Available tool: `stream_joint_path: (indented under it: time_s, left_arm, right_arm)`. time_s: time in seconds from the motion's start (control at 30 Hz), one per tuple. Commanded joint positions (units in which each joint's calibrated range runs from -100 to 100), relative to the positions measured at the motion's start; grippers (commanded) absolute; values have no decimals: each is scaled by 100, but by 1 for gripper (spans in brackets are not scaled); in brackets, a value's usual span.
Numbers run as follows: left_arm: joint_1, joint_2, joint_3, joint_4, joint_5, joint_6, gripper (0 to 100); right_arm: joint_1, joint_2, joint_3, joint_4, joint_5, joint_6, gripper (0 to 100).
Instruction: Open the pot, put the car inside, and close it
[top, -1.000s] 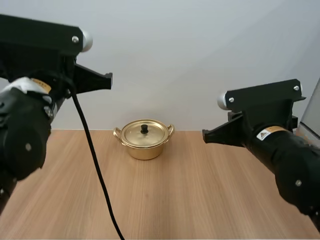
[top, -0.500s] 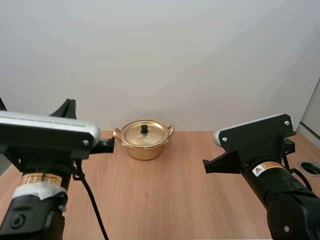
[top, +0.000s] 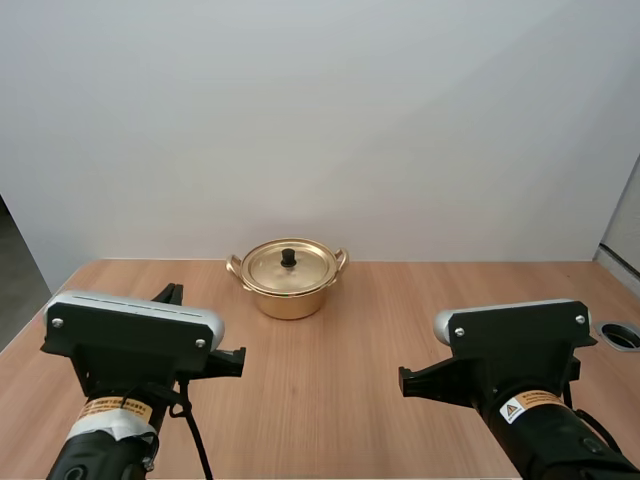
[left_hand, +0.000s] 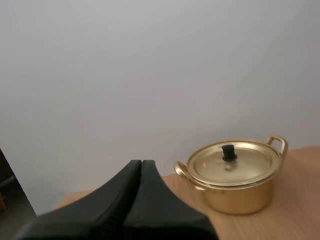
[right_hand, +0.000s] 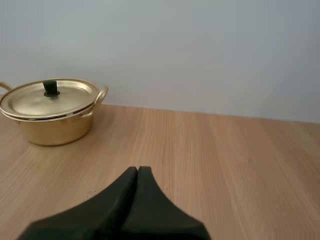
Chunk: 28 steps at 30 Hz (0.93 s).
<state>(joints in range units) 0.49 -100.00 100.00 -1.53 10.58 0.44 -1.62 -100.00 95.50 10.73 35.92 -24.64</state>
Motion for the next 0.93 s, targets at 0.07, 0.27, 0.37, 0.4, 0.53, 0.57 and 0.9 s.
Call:
stream_joint_path:
  time_s: [0.07, 0.27, 0.37, 0.4, 0.53, 0.57, 0.9]
  left_arm:
    - [-49, 0, 0, -84, 2004, -1, 0]
    - [-49, 0, 0, -84, 2004, -1, 0]
    - [-49, 0, 0, -84, 2004, -1, 0]
    - [-49, 0, 0, -84, 2004, -1, 0]
    - [-49, 0, 0, -84, 2004, -1, 0]
    - [-49, 0, 0, -84, 2004, -1, 0]
    - [-49, 0, 0, -84, 2004, -1, 0]
  right_arm:
    - [-1, 0, 141, -170, 39, 117, 0]
    - [-1, 0, 450, -278, -393, 148, 0]
    - [-1, 0, 450, -279, -393, 181, 0]
    - [-1, 0, 450, -279, -393, 203, 0]
    - [-1, 0, 450, -250, -410, 236, 0]
    - [-1, 0, 450, -250, -410, 236, 0]
    - [-1, 0, 450, -250, -410, 236, 0]
